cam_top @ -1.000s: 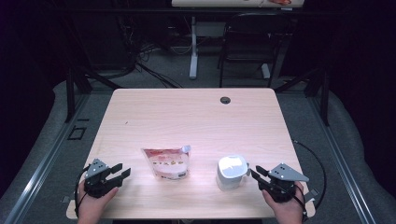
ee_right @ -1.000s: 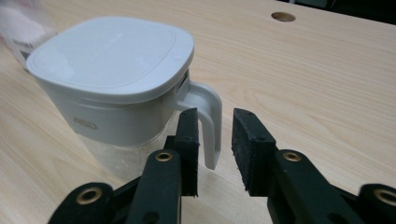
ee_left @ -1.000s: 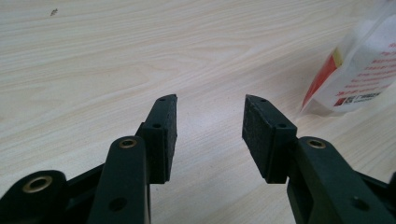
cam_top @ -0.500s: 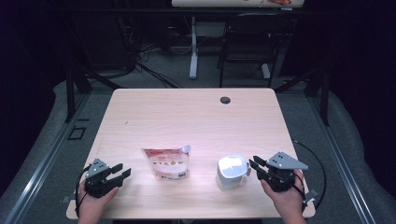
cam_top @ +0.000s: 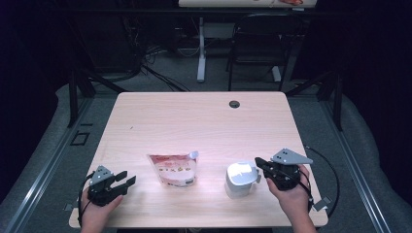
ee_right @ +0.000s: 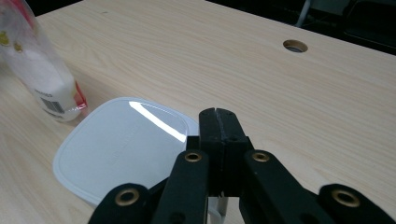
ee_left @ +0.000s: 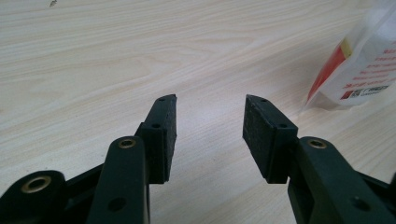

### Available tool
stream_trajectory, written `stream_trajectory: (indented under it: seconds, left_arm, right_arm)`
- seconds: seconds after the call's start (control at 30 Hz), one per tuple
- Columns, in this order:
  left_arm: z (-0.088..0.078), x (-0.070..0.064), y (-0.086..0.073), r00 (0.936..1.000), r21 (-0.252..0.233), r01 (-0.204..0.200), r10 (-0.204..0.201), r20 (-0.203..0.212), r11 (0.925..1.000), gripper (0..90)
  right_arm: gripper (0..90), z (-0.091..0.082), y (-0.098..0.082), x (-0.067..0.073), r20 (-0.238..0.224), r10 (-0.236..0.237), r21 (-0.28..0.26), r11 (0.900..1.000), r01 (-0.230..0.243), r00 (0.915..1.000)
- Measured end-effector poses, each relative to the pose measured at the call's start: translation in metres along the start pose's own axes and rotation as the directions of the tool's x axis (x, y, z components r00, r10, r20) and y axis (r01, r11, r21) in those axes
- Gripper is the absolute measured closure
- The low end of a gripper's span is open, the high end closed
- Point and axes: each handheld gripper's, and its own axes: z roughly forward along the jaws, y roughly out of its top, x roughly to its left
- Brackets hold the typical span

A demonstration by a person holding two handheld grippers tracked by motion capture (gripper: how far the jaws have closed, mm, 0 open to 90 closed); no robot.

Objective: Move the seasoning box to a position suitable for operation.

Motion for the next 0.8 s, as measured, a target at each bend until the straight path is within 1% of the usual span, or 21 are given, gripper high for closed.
stream_trajectory:
  seconds: [0.07,0.33,0.4,0.43,0.53,0.8]
  left_arm:
    - [-0.0001,0.0001,0.0001,1.0000,0.002,-0.003,0.003,-0.001,1.0000,54.9]
    - [0.0012,0.0002,0.0008,1.0000,0.000,-0.004,0.004,0.002,1.0000,54.9]
    - [0.0015,0.0003,0.0010,1.0000,0.000,-0.005,0.005,0.004,1.0000,54.9]
    - [0.0009,0.0002,0.0017,1.0000,0.009,-0.007,0.007,0.006,0.9999,54.9]
    - [0.0016,-0.0004,0.0017,0.9999,0.000,-0.009,0.009,0.003,1.0000,54.9]
    - [0.0011,0.0003,0.0017,0.9999,0.007,-0.009,0.009,0.006,0.9999,54.8]
  right_arm:
    - [90.0,-0.0005,-0.0003,0.0003,-0.003,0.005,-0.003,1.000,-0.005,1.0000]
    - [90.0,-0.0046,-0.0013,0.0040,-0.001,-0.018,0.012,1.000,0.018,0.9998]
    - [90.0,-0.0043,-0.0024,0.0049,-0.003,-0.024,0.024,0.999,0.024,0.9997]
    - [90.0,-0.0041,-0.0030,0.0052,-0.005,-0.024,0.026,0.999,0.024,0.9997]
    - [90.0,-0.0030,-0.0041,0.0059,-0.011,-0.025,0.034,0.999,0.026,0.9996]
    - [90.0,0.0009,-0.0063,0.0061,-0.024,-0.018,0.042,0.999,0.019,0.9996]
